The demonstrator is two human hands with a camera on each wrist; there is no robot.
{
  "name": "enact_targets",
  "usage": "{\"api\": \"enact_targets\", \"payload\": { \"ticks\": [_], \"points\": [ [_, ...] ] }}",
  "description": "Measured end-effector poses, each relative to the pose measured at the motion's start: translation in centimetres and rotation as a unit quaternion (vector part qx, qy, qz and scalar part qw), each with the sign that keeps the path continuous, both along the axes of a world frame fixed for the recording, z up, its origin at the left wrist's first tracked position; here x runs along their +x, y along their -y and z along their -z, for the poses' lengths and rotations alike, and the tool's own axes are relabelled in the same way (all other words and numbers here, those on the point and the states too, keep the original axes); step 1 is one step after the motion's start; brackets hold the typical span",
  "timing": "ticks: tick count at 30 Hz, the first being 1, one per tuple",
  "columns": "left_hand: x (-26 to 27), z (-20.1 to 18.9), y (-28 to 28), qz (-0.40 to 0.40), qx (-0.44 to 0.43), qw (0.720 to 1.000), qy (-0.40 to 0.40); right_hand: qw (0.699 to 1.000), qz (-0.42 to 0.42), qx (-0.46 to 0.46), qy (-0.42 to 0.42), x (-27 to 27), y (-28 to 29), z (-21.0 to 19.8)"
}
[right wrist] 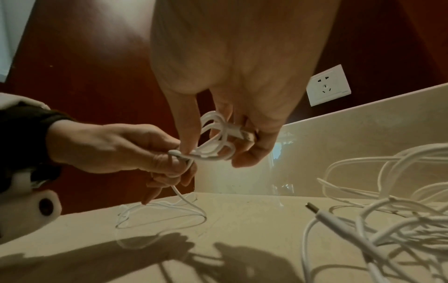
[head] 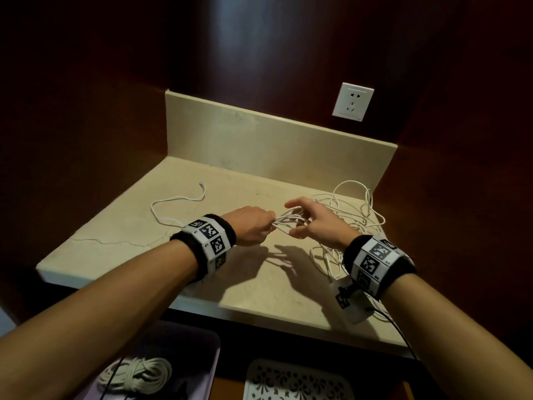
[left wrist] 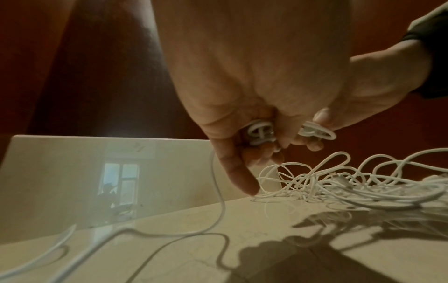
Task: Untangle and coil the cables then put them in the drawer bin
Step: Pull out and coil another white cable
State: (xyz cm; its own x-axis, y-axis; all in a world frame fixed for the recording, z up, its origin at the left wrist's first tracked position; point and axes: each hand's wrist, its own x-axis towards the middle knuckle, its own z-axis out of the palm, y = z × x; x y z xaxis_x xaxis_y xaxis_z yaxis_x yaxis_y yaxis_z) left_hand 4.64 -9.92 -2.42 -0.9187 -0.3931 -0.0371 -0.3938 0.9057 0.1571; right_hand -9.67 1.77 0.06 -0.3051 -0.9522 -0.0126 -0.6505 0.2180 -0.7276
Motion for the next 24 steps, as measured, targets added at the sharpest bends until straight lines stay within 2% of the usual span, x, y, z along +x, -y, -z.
{"api": "enact_targets", "payload": {
  "ticks": [5,8,11,17,19,24],
  "points": [
    [-0.2,-0.8,0.0,-0.021,0.024,0.999,0.003,0.981,-0.085,0.016,-0.175,0.4,-0.2,-0.1],
    [-0.2,-0.9,-0.2,-0.024,0.011,1.000,0.016,0.951,-0.086,0.066,-0.288,0.6,0.0,0.0],
    [0.1,-0.9,-0.2,-0.021,-0.007,1.000,0.011,0.927,-0.084,0.120,-0.345,0.7,0.2,-0.2],
    [0.5,-0.9,-0.4,0.006,-0.057,0.998,0.032,0.916,-0.139,0.197,-0.320,1.3,0.6,-0.4],
    [0.7,-0.9,-0.4,0.005,-0.067,0.997,0.032,0.921,-0.143,0.201,-0.301,1.4,0.6,-0.4],
    [1.0,-1.1,-0.1,0.000,-0.056,0.998,0.007,0.909,-0.147,0.194,-0.338,1.9,0.9,-0.4]
  ]
}}
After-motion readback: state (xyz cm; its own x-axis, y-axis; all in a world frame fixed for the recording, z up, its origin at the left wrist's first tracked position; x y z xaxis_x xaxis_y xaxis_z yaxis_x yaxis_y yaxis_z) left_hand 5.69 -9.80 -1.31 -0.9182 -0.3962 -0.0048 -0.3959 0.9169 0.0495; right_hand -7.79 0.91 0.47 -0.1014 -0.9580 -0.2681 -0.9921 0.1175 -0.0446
